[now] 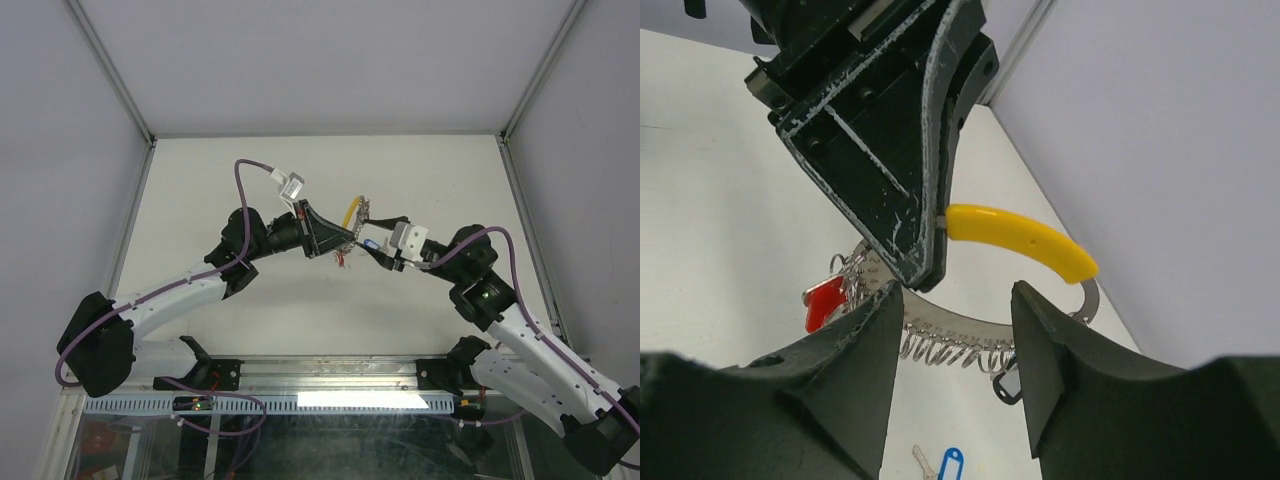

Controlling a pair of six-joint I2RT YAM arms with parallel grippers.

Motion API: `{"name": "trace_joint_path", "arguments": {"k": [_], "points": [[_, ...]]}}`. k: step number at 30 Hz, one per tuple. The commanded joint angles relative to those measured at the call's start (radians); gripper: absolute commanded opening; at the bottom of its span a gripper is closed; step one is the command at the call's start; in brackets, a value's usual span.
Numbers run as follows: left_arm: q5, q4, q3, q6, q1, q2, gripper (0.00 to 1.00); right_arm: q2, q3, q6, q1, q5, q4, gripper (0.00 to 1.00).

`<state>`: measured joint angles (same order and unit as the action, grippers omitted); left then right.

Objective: Put the keys on the keyring

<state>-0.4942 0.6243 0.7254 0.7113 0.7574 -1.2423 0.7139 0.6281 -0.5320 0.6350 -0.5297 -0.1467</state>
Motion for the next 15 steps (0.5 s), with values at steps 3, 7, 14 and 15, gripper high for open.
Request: {"name": "trace_joint_path", "arguments": {"k": [3, 7, 14, 15], "points": [[-0.038, -0.108, 0.075, -0.036, -0.007, 0.050, 0.00, 0.052, 0.132, -0.012, 0.059, -0.009, 0.124, 0.50], [-0.020, -0.169, 0.078, -0.066, -0.006, 0.072, 0.00, 0.042, 0.138, -0.012, 0.064, -0.009, 0.174, 0.50], [0.018, -0.359, 0.108, -0.154, -0.015, 0.113, 0.00, 0.024, 0.131, -0.958, 0.065, 0.456, 0.271, 0.74], [0.020, -0.382, 0.108, -0.164, -0.018, 0.117, 0.00, 0.029, 0.123, -1.005, 0.065, 0.530, 0.260, 0.75]]}}
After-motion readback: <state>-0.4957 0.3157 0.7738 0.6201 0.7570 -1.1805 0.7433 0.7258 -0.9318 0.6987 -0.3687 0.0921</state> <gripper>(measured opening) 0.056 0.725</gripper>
